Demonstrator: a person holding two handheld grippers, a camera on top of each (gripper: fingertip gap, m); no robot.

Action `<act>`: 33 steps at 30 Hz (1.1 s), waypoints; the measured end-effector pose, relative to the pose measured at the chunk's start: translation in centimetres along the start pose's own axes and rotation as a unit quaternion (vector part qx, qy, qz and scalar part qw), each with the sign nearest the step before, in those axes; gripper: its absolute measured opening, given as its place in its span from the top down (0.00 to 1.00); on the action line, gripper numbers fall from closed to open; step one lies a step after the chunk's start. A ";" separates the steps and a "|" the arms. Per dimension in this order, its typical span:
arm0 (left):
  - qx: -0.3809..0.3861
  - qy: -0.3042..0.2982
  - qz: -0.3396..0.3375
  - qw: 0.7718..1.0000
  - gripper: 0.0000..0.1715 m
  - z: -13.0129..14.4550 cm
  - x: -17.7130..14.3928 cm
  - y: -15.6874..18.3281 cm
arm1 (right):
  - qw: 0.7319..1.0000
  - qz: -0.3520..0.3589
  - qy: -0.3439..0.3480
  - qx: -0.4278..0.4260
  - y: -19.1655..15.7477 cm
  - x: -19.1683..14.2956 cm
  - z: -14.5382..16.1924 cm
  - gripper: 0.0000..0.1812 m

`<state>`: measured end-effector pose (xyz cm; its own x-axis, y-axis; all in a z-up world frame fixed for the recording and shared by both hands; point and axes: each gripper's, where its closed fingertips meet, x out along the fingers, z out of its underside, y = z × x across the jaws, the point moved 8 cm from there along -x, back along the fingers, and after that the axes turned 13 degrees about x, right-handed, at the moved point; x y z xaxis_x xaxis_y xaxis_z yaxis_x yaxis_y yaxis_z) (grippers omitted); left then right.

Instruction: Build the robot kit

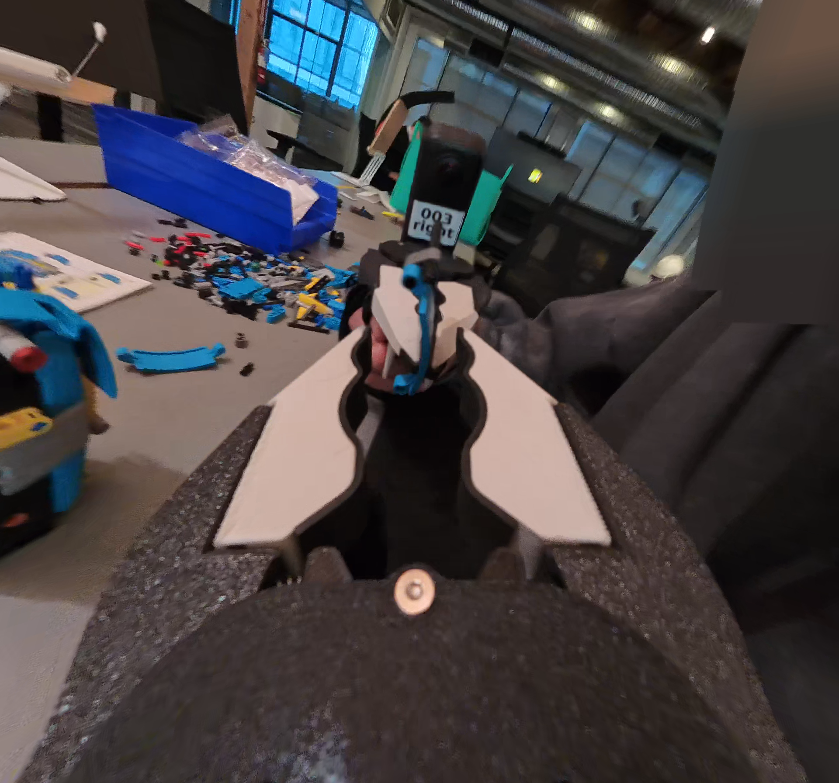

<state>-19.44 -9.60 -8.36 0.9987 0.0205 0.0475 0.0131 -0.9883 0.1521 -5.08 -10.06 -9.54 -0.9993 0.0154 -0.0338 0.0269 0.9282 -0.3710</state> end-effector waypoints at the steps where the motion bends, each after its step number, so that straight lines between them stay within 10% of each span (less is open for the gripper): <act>1: -0.025 0.012 0.008 1.000 0.79 0.0 0.0 -0.1 | 1.000 -0.008 0.004 -0.004 -0.2 0.0 -0.1 0.99; 7: -0.048 0.038 0.049 0.997 0.99 0.1 0.2 0.1 | 1.000 -0.008 -0.005 -0.006 -0.3 0.2 0.1 0.99; 13: 0.071 -0.030 -0.106 0.991 1.00 0.4 -0.1 -1.2 | 0.994 0.112 0.001 0.009 2.0 -0.2 0.1 0.91; 22: 0.245 -0.321 -0.324 0.855 0.99 4.0 -0.4 -4.3 | 0.956 0.282 -0.028 0.070 6.8 -1.1 0.1 0.73; 29: 0.240 -0.312 -0.365 0.844 0.99 3.6 -1.1 -3.8 | 0.947 0.194 -0.251 0.056 12.8 -0.1 -1.3 0.77; 33: 0.214 -0.321 -0.358 0.851 0.99 3.9 -1.5 -3.9 | 0.964 0.146 -0.199 0.103 13.6 1.1 -0.6 0.81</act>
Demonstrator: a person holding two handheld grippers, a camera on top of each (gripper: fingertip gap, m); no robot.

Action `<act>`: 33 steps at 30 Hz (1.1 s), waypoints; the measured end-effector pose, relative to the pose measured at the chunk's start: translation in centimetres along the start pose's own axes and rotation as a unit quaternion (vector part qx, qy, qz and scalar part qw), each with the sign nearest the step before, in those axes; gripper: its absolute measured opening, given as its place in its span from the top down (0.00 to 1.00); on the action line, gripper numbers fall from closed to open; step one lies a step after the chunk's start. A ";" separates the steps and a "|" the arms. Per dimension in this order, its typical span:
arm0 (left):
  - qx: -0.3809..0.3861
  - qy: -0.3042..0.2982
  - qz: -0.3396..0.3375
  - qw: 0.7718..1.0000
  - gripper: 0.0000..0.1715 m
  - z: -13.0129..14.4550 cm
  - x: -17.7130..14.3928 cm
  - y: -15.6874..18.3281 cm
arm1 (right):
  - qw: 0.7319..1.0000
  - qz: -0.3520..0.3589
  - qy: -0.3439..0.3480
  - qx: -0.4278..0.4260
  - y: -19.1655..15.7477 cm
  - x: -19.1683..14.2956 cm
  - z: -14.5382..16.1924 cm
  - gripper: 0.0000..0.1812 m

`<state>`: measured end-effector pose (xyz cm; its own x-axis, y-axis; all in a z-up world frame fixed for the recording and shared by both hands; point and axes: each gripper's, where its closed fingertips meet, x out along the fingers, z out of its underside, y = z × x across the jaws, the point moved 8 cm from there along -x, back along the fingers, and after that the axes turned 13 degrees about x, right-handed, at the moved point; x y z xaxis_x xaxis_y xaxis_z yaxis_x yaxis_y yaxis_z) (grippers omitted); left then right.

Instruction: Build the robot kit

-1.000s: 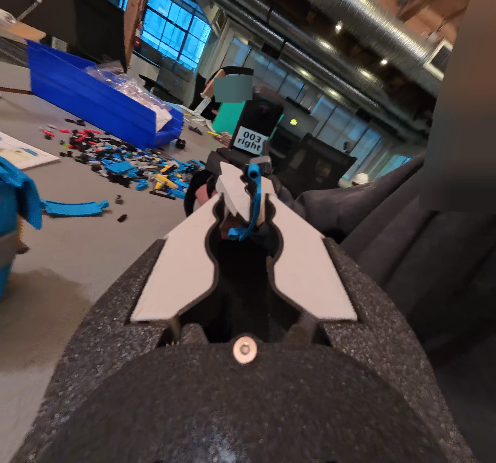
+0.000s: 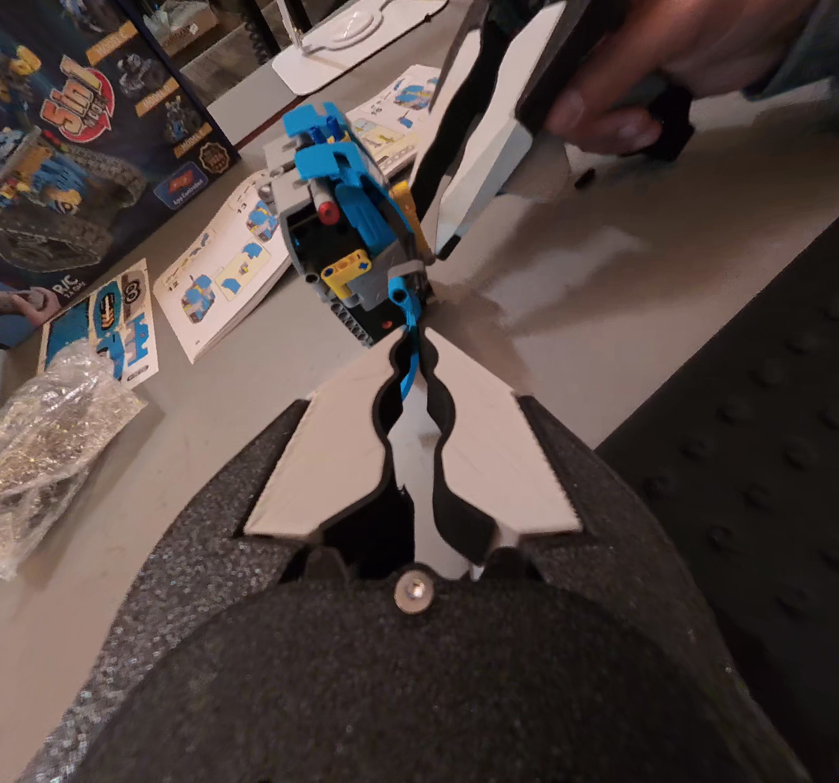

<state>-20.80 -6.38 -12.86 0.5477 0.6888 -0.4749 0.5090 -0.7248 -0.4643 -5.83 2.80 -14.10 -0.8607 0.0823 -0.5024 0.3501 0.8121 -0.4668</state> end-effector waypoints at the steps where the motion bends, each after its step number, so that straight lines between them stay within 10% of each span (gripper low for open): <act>1: 0.006 0.005 0.000 1.000 0.99 0.0 0.0 -0.1 | 1.000 0.007 0.007 -0.004 -0.1 0.1 0.2 0.82; 6: 0.036 0.005 0.002 0.999 0.99 0.0 0.8 -0.3 | 0.995 0.083 0.041 -0.025 -0.3 0.4 0.5 0.94; 33: -0.154 0.005 -0.029 0.988 1.00 0.3 2.7 -4.0 | 0.980 0.165 0.071 0.087 -1.5 2.5 -3.4 0.96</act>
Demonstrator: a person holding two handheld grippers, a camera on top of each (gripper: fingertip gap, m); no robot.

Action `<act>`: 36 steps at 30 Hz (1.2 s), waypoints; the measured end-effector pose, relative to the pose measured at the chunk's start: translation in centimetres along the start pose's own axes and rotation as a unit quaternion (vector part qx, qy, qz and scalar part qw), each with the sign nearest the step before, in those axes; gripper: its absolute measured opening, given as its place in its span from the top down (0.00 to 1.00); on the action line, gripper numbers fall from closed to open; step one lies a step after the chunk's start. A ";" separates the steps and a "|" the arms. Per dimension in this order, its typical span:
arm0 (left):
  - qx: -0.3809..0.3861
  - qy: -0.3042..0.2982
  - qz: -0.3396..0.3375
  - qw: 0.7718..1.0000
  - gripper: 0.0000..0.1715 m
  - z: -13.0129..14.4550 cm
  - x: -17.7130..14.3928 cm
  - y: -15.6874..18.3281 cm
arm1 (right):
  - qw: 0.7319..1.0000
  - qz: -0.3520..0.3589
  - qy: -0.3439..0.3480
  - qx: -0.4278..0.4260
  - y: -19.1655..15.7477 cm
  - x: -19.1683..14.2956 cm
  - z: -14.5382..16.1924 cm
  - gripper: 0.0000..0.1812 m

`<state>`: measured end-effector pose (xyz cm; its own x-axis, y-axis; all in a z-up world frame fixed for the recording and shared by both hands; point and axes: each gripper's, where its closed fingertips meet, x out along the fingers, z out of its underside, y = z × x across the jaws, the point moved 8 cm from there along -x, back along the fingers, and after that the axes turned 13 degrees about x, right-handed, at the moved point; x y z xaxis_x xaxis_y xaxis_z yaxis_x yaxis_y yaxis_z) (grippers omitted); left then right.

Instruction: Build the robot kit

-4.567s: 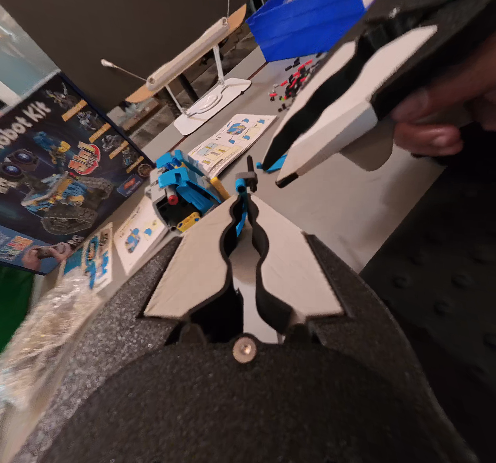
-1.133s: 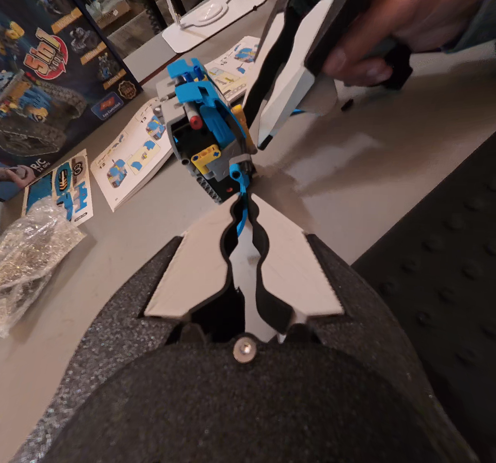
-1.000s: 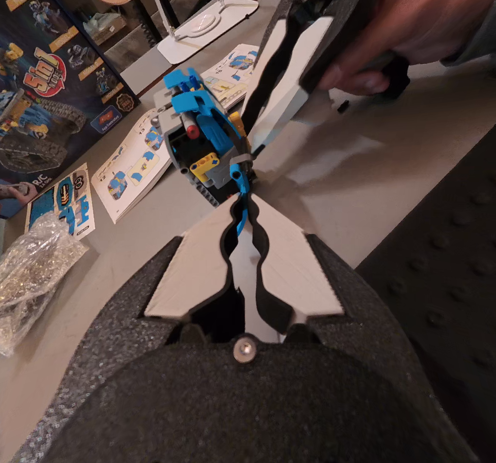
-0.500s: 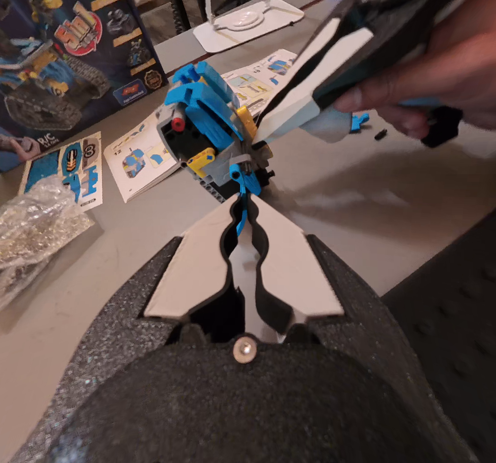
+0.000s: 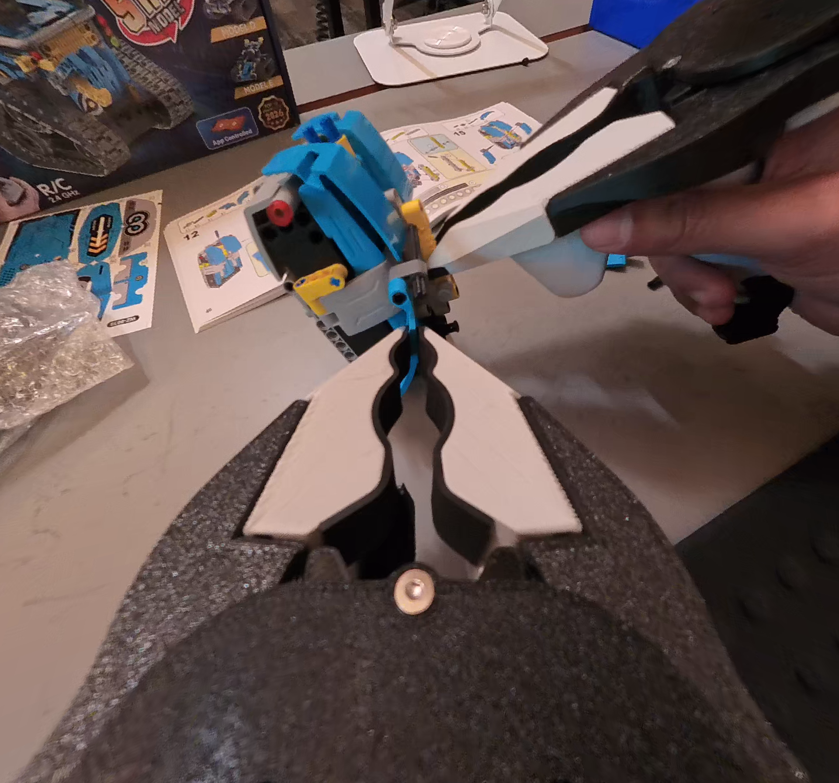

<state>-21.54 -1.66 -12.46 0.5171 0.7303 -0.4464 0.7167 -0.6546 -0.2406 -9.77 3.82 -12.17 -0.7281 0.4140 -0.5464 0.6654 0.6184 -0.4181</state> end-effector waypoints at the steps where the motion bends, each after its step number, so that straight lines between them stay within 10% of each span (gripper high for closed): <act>1: -0.002 -0.001 0.003 1.000 1.00 0.0 0.0 0.0 | 1.000 0.000 0.000 -0.001 0.0 0.0 0.0 0.96; 36: -0.006 -0.072 0.059 0.996 0.99 0.8 0.9 0.7 | 0.982 0.026 0.061 -0.176 0.1 0.0 2.4 0.96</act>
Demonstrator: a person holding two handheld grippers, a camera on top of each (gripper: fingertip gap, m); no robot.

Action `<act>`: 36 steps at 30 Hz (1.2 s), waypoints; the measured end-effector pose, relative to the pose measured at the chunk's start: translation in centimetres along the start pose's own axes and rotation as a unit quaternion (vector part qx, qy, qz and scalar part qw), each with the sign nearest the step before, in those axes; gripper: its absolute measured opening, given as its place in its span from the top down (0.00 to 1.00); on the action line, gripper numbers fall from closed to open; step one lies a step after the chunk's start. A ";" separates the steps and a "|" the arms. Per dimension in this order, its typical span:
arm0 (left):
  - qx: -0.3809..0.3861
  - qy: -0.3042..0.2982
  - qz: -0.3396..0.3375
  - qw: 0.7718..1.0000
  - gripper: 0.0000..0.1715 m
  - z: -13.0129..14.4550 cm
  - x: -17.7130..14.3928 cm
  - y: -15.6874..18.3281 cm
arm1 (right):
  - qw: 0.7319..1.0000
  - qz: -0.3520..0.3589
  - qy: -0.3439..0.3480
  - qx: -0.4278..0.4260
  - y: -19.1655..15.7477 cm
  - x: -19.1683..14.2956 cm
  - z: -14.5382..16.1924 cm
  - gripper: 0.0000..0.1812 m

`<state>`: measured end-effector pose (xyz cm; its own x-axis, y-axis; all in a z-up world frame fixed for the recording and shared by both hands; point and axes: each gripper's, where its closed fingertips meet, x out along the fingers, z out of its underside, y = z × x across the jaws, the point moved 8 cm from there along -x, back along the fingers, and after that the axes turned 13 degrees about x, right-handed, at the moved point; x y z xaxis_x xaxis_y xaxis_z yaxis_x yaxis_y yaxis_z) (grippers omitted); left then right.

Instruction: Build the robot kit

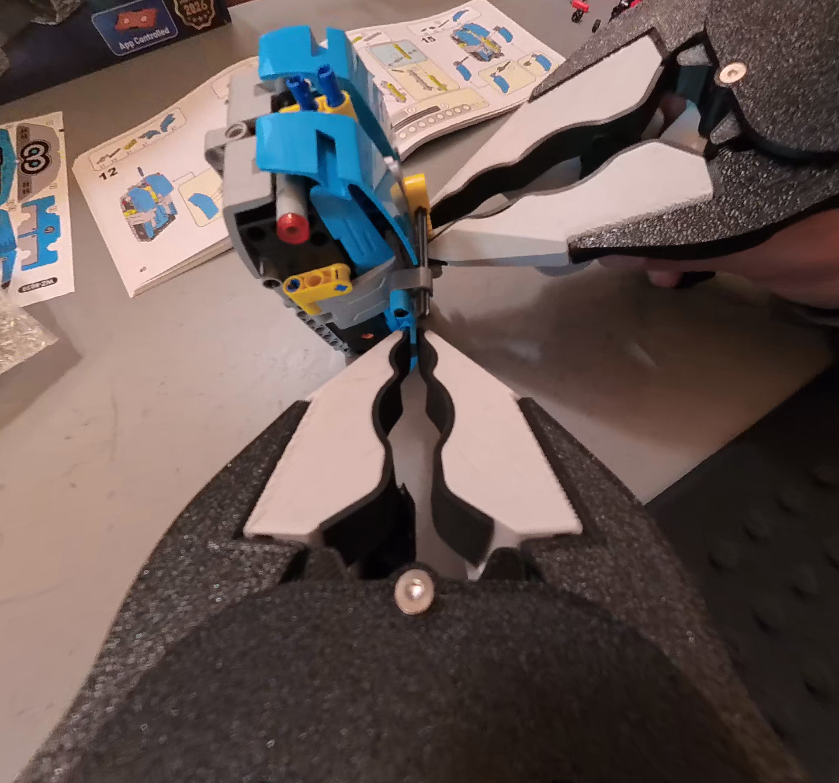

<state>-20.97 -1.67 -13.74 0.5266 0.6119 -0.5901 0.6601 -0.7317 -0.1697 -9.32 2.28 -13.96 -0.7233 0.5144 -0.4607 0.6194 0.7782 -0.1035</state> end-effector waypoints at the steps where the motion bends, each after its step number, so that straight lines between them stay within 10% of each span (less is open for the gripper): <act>1: 0.001 0.001 -0.002 1.000 0.99 0.0 0.0 0.0 | 1.000 0.001 0.002 0.000 0.0 0.0 0.0 0.95; 12: 0.008 0.001 -0.010 1.000 0.99 -0.2 0.3 0.2 | 0.987 -0.135 0.037 0.076 -0.6 -0.7 -0.6 0.63; 36: 0.090 -0.023 -0.068 0.993 0.99 -0.4 0.7 2.2 | 0.991 -0.112 0.013 0.068 -0.4 -0.7 -0.2 0.69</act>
<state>-18.95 -2.71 -14.26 0.4106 0.6975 -0.5872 0.6151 -0.6873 -0.3863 -9.14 1.65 -13.36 -0.8539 0.3438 -0.3907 0.4760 0.8194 -0.3195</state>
